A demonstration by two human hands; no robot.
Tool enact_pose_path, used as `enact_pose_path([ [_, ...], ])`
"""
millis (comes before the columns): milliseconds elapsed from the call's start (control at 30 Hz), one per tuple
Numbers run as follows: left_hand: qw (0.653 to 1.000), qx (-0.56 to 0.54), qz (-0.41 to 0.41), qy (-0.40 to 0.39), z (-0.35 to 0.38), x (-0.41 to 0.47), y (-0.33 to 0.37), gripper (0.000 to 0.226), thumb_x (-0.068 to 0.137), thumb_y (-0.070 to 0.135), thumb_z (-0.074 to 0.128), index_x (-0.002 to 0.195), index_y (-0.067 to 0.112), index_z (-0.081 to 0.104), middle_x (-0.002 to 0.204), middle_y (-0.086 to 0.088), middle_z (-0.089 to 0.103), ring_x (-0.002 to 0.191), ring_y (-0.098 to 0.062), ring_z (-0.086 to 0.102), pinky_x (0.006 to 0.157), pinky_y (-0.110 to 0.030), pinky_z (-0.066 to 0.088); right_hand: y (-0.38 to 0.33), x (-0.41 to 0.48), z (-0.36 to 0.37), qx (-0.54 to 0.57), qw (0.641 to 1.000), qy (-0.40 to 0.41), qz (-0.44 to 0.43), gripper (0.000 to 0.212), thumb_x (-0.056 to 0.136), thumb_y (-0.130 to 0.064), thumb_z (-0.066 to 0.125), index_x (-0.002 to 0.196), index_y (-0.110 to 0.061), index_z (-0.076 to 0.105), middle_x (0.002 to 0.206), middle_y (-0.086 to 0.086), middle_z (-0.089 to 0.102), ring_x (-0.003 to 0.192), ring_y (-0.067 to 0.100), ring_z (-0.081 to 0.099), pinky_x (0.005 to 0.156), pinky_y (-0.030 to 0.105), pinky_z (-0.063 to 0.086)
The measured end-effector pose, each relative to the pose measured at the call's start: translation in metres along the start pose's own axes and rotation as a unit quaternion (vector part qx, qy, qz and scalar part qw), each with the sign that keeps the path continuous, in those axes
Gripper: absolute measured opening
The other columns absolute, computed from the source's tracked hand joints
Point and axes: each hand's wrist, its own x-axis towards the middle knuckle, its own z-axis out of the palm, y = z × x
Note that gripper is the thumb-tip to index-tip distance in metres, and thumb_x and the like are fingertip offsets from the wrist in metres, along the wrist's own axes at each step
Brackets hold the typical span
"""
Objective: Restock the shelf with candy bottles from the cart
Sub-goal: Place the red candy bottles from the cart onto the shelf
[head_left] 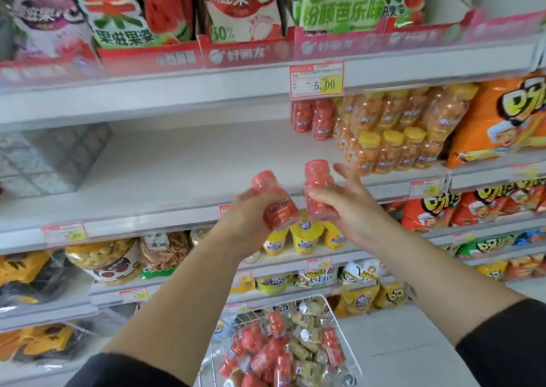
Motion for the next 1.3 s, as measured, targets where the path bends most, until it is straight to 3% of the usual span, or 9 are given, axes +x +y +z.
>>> enact_pose_path([
  [100, 0.988, 0.104, 0.104, 0.054, 0.008, 0.038, 0.012, 0.05, 0.068, 0.0, 0.073, 0.115, 0.007, 0.057, 0.087, -0.007, 0.063, 0.074, -0.019, 0.064, 0.063, -0.034, 0.055, -0.012, 0.041, -0.013, -0.15, 0.988, 0.006, -0.046, 0.092, 0.072, -0.022, 0.081, 0.149, -0.027, 0.03, 0.123, 0.003, 0.064, 0.107, 0.016, 0.066, 0.098, 0.043, 0.051],
  [200, 0.967, 0.182, 0.159, 0.083, 0.015, 0.07, 0.022, 0.067, 0.063, 0.004, 0.076, 0.127, 0.007, 0.055, 0.098, -0.004, 0.065, 0.084, -0.019, 0.065, 0.076, -0.042, 0.057, -0.017, 0.08, -0.017, -0.234, 0.966, 0.047, -0.095, 0.082, 0.067, -0.028, 0.081, 0.138, -0.036, 0.042, 0.119, -0.008, 0.066, 0.104, 0.012, 0.066, 0.092, 0.044, 0.055],
  [267, 0.942, 0.259, 0.186, 0.102, 0.019, 0.089, 0.025, 0.062, 0.073, -0.003, 0.077, 0.127, 0.015, 0.053, 0.101, 0.005, 0.064, 0.084, -0.014, 0.065, 0.079, -0.039, 0.057, -0.016, 0.103, -0.019, -0.257, 0.958, 0.056, -0.111, 0.063, 0.074, -0.014, 0.079, 0.126, -0.033, 0.05, 0.108, -0.003, 0.068, 0.093, 0.017, 0.068, 0.083, 0.049, 0.058],
  [533, 0.88, 0.404, 0.213, 0.131, 0.026, 0.133, 0.016, 0.06, 0.075, -0.008, 0.069, 0.116, 0.032, 0.049, 0.097, 0.021, 0.059, 0.078, 0.001, 0.061, 0.058, -0.009, 0.049, 0.004, 0.156, -0.028, -0.374, 0.906, 0.114, -0.162, 0.06, 0.077, -0.011, 0.073, 0.131, -0.022, 0.048, 0.118, 0.004, 0.061, 0.108, 0.025, 0.059, 0.094, 0.041, 0.049],
  [767, 0.862, 0.435, 0.214, 0.148, 0.022, 0.142, 0.01, 0.062, 0.077, 0.001, 0.072, 0.13, 0.024, 0.049, 0.111, 0.009, 0.063, 0.102, -0.016, 0.063, 0.09, -0.032, 0.052, 0.003, 0.156, -0.03, -0.412, 0.897, 0.108, -0.117, 0.065, 0.081, -0.02, 0.069, 0.139, -0.017, 0.04, 0.132, 0.012, 0.058, 0.119, 0.033, 0.057, 0.099, 0.042, 0.047],
  [900, 0.841, 0.459, 0.203, 0.203, 0.018, 0.133, 0.004, 0.054, 0.086, 0.012, 0.07, 0.134, 0.013, 0.046, 0.129, 0.0, 0.057, 0.11, -0.015, 0.061, 0.091, -0.031, 0.049, 0.013, 0.112, -0.04, -0.487, 0.861, 0.042, -0.14, 0.087, 0.081, -0.031, 0.072, 0.151, -0.01, 0.024, 0.154, 0.01, 0.035, 0.142, 0.029, 0.033, 0.116, 0.044, 0.031],
  [1100, 0.731, 0.626, 0.189, 0.194, 0.013, 0.102, -0.009, 0.022, 0.091, 0.023, 0.062, 0.114, 0.025, 0.064, 0.139, 0.002, 0.043, 0.108, -0.018, 0.059, 0.087, -0.026, 0.042, 0.015, 0.096, -0.045, -0.663, 0.713, -0.036, -0.224, 0.043, 0.094, -0.031, 0.047, 0.133, -0.017, 0.058, 0.134, -0.002, 0.059, 0.127, 0.029, 0.046, 0.107, 0.042, 0.034],
  [1200, 0.677, 0.705, 0.121, 0.172, 0.014, 0.105, -0.012, 0.039, 0.094, 0.034, 0.053, 0.133, 0.036, 0.055, 0.151, 0.004, 0.029, 0.126, -0.023, 0.049, 0.105, -0.042, 0.04, 0.014, 0.114, -0.038, -0.687, 0.699, -0.051, -0.195, 0.04, 0.095, -0.03, 0.041, 0.13, -0.02, 0.058, 0.135, -0.006, 0.059, 0.129, 0.028, 0.042, 0.106, 0.044, 0.033],
  [1300, 0.665, 0.724, 0.102, 0.151, 0.023, 0.116, -0.006, 0.044, 0.095, 0.032, 0.05, 0.139, 0.038, 0.049, 0.153, 0.002, 0.026, 0.132, -0.025, 0.042, 0.108, -0.042, 0.033, 0.015, 0.125, -0.035, -0.697, 0.693, -0.045, -0.181, 0.039, 0.097, -0.031, 0.039, 0.132, -0.022, 0.055, 0.139, -0.005, 0.054, 0.134, 0.027, 0.038, 0.106, 0.045, 0.032],
])
